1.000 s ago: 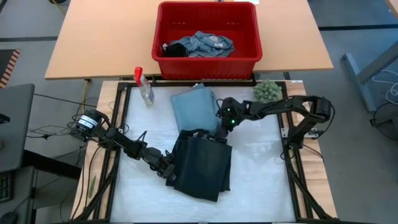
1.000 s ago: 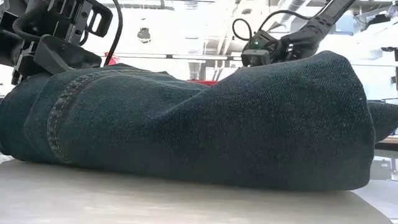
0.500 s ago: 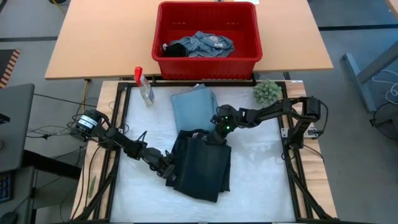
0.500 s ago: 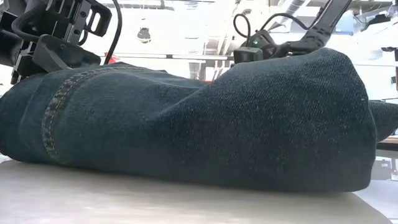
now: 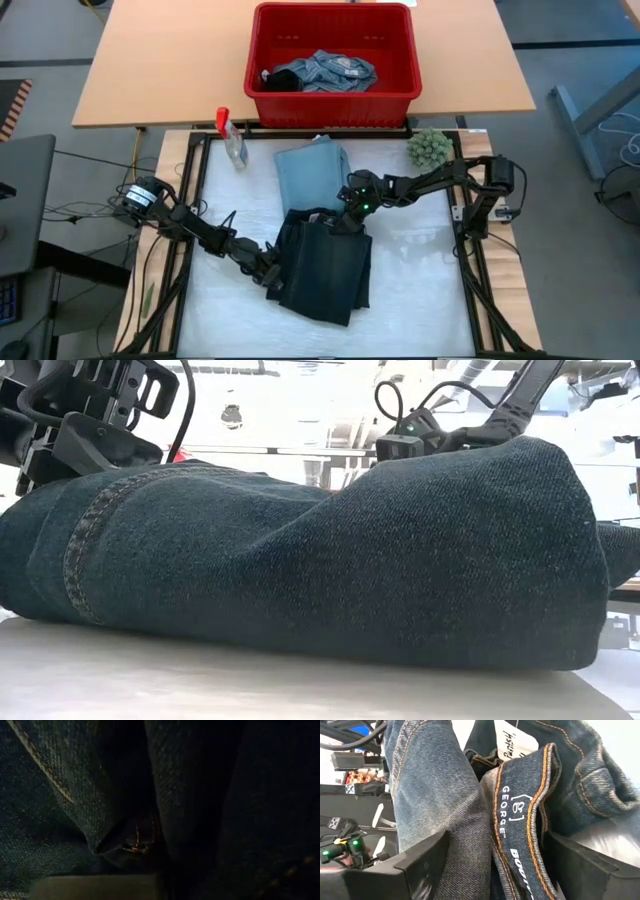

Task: Fold Laundry from Bin
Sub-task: Fold the black pants from the red laundry bin

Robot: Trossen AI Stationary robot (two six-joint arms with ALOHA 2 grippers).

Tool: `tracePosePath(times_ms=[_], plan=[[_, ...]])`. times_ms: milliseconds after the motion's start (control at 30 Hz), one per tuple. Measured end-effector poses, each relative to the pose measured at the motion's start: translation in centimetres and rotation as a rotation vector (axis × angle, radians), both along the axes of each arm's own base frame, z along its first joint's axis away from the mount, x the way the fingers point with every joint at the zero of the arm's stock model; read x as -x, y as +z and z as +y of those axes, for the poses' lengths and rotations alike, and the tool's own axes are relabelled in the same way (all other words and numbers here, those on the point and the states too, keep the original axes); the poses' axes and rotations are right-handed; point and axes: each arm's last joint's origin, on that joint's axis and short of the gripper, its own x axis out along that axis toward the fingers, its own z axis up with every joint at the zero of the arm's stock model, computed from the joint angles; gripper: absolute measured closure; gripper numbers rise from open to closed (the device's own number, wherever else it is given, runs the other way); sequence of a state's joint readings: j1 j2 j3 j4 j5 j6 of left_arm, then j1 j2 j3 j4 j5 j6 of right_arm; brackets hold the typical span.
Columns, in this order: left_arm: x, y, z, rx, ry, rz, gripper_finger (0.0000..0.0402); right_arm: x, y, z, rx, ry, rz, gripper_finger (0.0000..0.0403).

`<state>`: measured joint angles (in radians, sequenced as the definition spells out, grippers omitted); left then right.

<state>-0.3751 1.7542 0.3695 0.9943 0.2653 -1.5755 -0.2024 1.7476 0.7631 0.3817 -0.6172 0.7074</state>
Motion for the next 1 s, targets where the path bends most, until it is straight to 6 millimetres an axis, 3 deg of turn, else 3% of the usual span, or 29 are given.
tracePosePath(times_ms=[467,733,1000], plan=[[-0.1,0.0,0.2,-0.049,-0.059,-0.046,0.0359,0.2,0.2,-1.3,-0.083,-0.071,0.020,0.0058],[-0.4,0.8,1.6,0.002,-0.156,-0.066,0.0358,-0.3,0.1,1.7,-0.072,-0.017,0.035,0.0061],[-0.5,2.9,3.3,0.090,-0.209,-0.118,0.0358,0.0,-1.1,3.8,0.167,-0.102,0.145,0.0086]])
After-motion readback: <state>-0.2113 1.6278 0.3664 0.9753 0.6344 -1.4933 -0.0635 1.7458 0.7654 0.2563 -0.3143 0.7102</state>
